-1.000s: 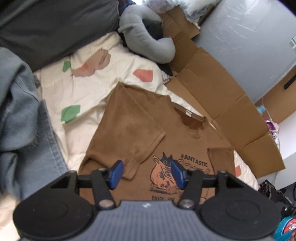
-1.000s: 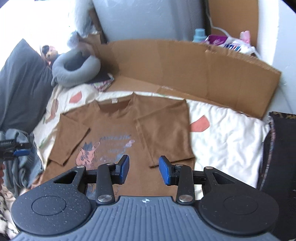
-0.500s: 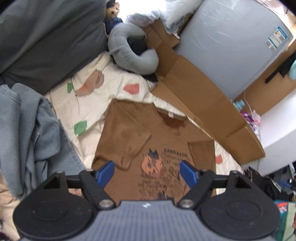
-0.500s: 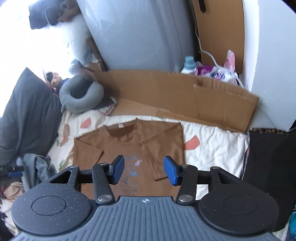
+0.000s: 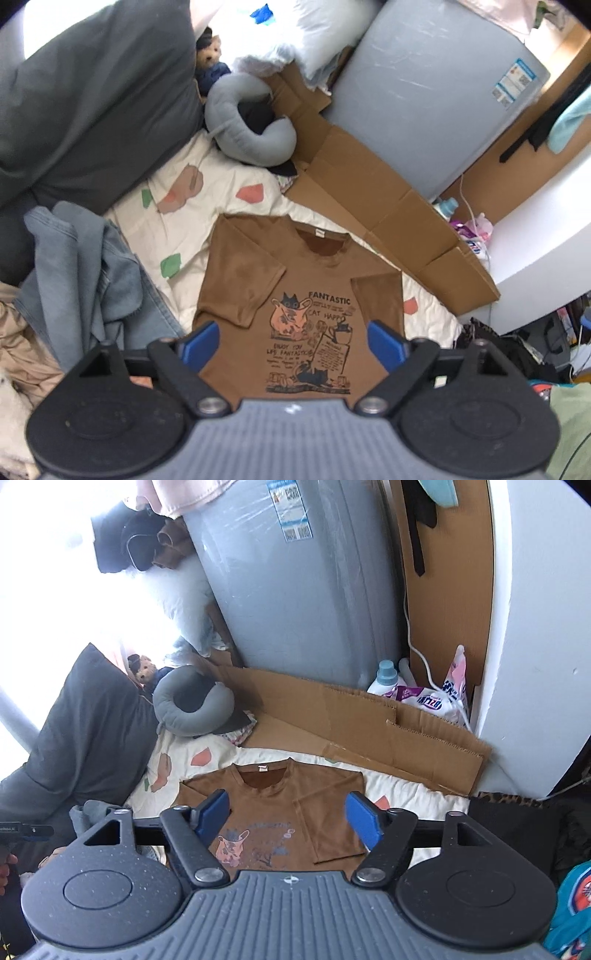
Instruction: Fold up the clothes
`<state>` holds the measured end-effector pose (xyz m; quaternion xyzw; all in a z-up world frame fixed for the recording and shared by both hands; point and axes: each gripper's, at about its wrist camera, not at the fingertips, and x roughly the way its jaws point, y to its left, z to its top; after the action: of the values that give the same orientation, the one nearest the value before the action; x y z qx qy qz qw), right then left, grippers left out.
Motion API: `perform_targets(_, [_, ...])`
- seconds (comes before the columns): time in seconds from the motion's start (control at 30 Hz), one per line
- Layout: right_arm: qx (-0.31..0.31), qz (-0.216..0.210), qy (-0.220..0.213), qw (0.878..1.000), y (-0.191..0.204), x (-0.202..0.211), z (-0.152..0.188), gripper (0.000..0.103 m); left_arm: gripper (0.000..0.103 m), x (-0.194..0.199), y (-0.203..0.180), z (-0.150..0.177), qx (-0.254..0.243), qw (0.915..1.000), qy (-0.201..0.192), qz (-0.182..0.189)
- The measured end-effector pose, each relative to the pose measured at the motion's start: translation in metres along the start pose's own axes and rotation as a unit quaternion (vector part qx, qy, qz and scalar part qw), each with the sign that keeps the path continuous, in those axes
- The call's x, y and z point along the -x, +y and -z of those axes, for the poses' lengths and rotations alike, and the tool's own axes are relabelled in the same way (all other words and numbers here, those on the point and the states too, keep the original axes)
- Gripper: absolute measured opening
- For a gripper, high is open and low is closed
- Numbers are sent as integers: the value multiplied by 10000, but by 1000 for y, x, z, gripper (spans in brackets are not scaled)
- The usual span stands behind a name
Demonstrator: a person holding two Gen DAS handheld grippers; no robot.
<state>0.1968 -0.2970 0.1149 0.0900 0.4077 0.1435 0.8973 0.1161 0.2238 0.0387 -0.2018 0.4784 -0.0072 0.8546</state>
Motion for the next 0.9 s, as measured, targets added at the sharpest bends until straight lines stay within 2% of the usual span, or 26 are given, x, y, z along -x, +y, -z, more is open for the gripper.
perform_targets(0.17, [138, 19, 62, 9999, -12, 28, -7, 81, 90, 21, -1, 1, -36, 9999, -78, 70])
perform_targets(0.4, [264, 89, 172, 9995, -37, 53, 9, 81, 90, 43, 7, 19, -92, 9997, -204, 130])
perform_targets(0.6, [316, 219, 229, 9990, -56, 64, 36, 81, 90, 61, 17, 39, -135, 9993, -308, 166])
perform_targets(0.9, [259, 288, 237, 9990, -81, 64, 94, 81, 89, 73, 46, 92, -182, 9988, -462, -7])
